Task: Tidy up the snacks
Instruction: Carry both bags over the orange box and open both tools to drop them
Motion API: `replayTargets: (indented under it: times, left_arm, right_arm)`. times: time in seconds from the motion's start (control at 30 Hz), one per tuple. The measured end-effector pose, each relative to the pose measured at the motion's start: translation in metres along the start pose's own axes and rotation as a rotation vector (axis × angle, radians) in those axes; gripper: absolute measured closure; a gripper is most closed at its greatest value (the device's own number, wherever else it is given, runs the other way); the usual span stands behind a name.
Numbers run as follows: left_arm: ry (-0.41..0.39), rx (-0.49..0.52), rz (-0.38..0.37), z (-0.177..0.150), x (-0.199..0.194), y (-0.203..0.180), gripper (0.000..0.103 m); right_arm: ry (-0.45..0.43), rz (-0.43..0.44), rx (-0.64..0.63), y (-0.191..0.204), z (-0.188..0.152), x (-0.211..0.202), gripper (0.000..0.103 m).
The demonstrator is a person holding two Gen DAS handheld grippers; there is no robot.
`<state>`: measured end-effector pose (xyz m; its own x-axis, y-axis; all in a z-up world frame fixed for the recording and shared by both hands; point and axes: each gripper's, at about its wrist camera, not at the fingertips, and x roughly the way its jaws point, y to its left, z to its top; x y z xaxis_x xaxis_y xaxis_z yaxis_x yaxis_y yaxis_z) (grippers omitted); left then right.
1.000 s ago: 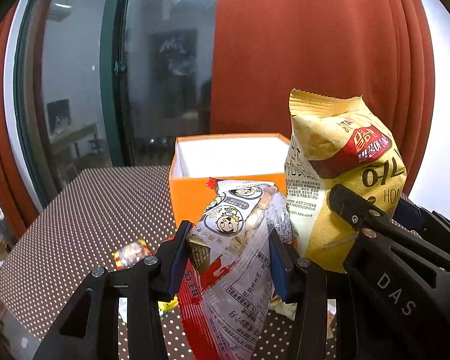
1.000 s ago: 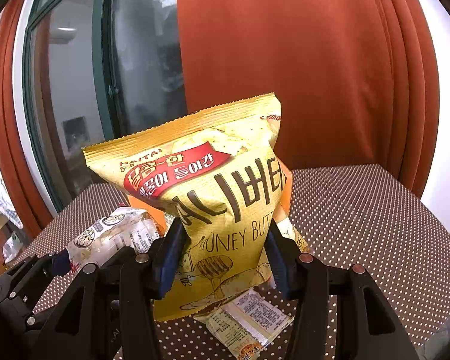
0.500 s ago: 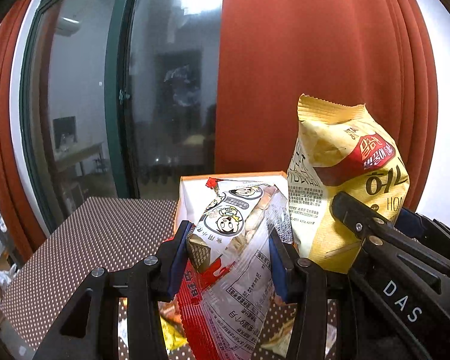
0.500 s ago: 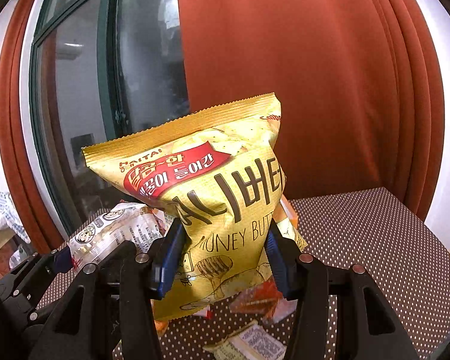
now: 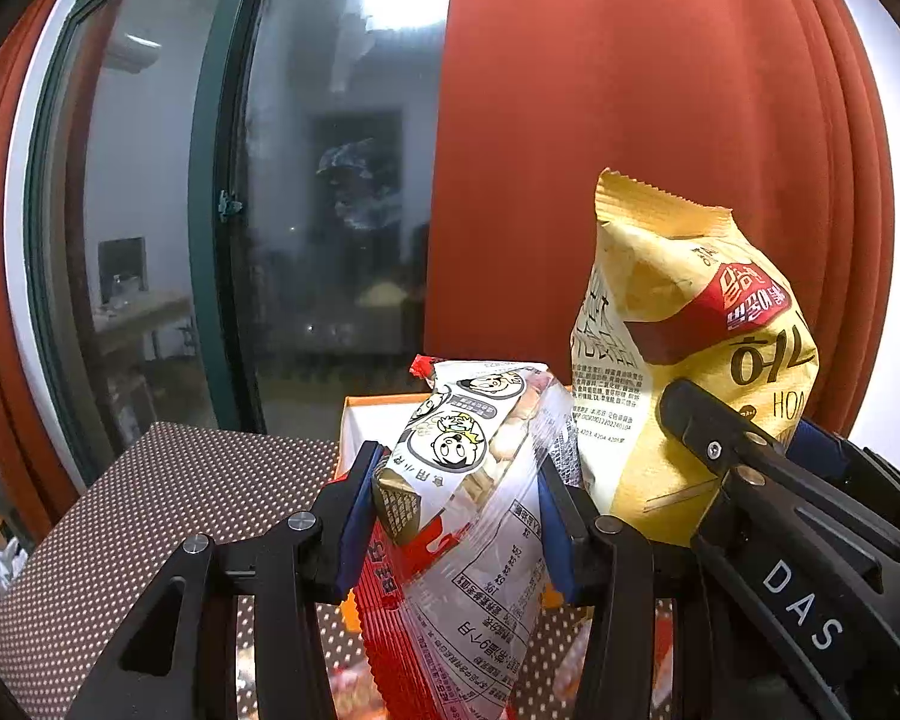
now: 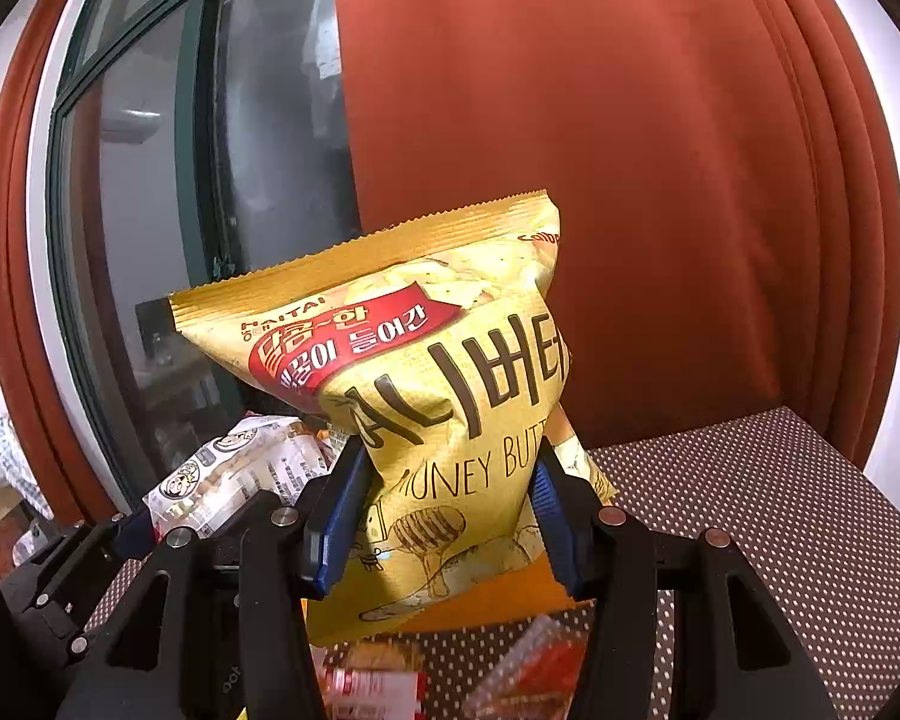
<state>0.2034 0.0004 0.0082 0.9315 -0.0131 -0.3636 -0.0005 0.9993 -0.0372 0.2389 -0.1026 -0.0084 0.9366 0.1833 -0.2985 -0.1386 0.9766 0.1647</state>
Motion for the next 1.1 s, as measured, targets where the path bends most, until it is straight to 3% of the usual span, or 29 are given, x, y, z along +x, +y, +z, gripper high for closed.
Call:
replayTargets:
  times: [0.43,0.67,0.83,0.93,1.1]
  left_arm:
    - [0.089,-0.028,0.049,0.015,0.106,0.026,0.055]
    - [0.202,-0.008,0.073,-0.006,0.174,0.04,0.055]
    - [0.284,-0.004,0.062,-0.028,0.209,0.045,0.055]
    - [0.337,-0.017,0.054,-0.034,0.23,0.056,0.055]
    - [0.339,-0.012,0.066,-0.032,0.249,0.069,0.055]
  right_arm:
    - [0.05,0.04,0.075,-0.016,-0.002,0.09,0.048]
    - [0.168,0.039,0.098,-0.026,-0.021,0.151,0.048]
    - [0.272,0.01,0.094,-0.032,-0.039,0.179,0.048]
    - [0.301,-0.055,0.047,-0.029,-0.044,0.191,0.048]
    - [0.341,-0.122,0.034,-0.02,-0.047,0.189,0.047]
